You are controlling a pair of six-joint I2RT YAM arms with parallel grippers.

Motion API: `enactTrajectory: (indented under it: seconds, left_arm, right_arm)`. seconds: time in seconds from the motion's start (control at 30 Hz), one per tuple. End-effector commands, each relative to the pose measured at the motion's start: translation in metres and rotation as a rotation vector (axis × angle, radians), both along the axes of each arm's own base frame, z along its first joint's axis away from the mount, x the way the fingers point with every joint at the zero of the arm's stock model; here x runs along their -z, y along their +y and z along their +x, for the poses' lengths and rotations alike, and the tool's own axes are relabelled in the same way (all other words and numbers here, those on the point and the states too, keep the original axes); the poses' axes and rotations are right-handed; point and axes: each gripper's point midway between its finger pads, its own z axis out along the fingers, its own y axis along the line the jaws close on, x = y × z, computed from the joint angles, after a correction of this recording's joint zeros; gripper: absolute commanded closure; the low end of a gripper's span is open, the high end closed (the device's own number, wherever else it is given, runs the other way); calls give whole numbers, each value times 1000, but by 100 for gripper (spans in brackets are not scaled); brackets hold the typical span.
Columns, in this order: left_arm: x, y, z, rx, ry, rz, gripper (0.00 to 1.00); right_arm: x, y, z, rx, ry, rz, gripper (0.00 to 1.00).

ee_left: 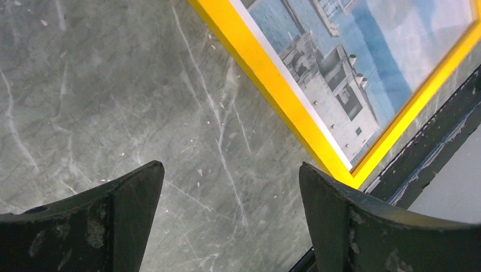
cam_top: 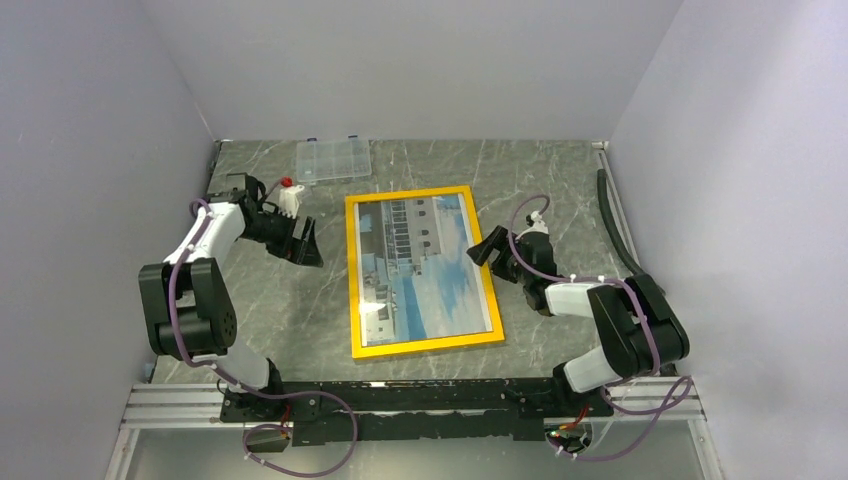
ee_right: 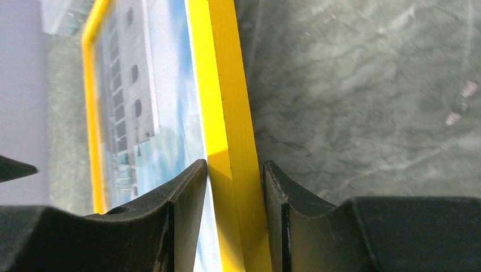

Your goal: Put the photo into the frame

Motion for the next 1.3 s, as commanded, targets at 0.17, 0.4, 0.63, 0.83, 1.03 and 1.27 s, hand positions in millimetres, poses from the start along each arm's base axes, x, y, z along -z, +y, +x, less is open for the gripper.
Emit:
enactTrajectory:
  seconds: [0.17,0.4,0.63,0.83,1.03,1.27]
  left_arm:
    - [-13,1,15,-55,-36,-23,6]
    - [-17,7,32,-121,-116,-3,6]
    - [-3,32,77,-350,-319,67,6]
    - [6,35,101,-395,-636,28,6]
    - [36,48,107,-441,-661,52,6]
    - [39,60,104,-518,-699,36,6]
  right_arm:
    - [-21,-16,13,45,-85,-112,0]
    - [-68,-72,24,244,-149,-359,0]
    - [-99,-167,16,588,-182,-723,0]
    - [-76,-204,13,688,-151,-763,0]
    - [-69,-224,7,708,-285,-695,0]
    - [-71,-230,18,683,-365,-709,0]
